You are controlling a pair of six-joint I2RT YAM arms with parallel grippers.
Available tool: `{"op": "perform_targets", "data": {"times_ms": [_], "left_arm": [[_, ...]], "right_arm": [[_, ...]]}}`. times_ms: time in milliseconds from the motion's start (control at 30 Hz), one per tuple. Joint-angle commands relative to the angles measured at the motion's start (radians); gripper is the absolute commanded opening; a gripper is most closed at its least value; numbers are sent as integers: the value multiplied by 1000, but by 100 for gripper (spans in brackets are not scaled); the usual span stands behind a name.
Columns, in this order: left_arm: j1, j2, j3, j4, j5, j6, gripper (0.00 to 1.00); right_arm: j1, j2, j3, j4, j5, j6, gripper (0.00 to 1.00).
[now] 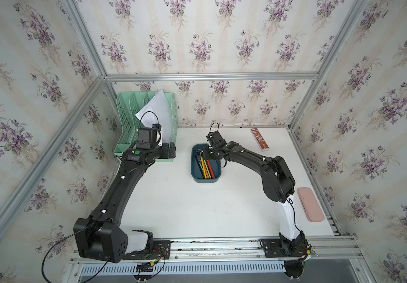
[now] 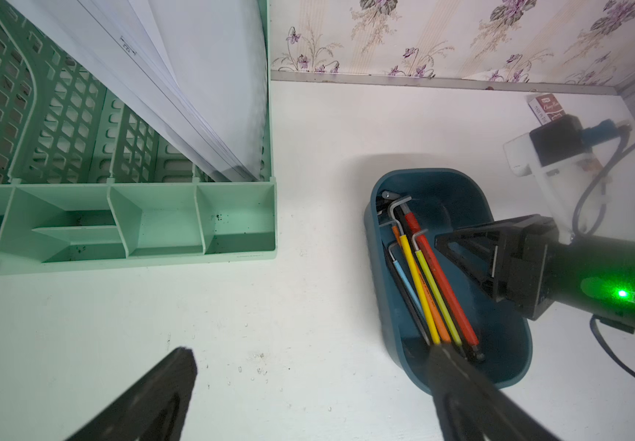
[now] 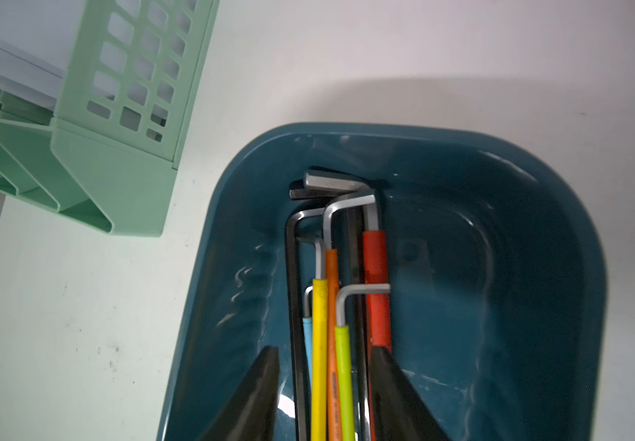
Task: Put the hex key on the desktop into the storage box
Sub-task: Reset both arms
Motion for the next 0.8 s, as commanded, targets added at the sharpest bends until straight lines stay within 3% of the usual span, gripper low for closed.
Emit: {"op": "perform_targets", "data": {"times_ms": [0,133,233,400,567,700,767], "left_arm": [[-1,-15,-20,57,5,24,99],[-1,-33,-30,69,-11,18,99],[0,-89,-113,170,-49,22,99],[-6,-241,-376,500,-155,120,99],[-7,-287,-598,778,-240,222,99],[-2,-246,-617,743,-515,171,99],[18,-213,-606,692,-565,125,99]], "right_arm": [[-1,-43,-16,-5,29,-25,53],[0,-149,-89,15,93,-38,59],[0,-273,-215,73,171,-55,66],[-1,-525,-482,157,410,-113,83],[-20,-725,-712,194,633,-136,100],[-71,-893,-906,287,720,-152,100],[-114,-961,-986,334,740,-177,100]]}}
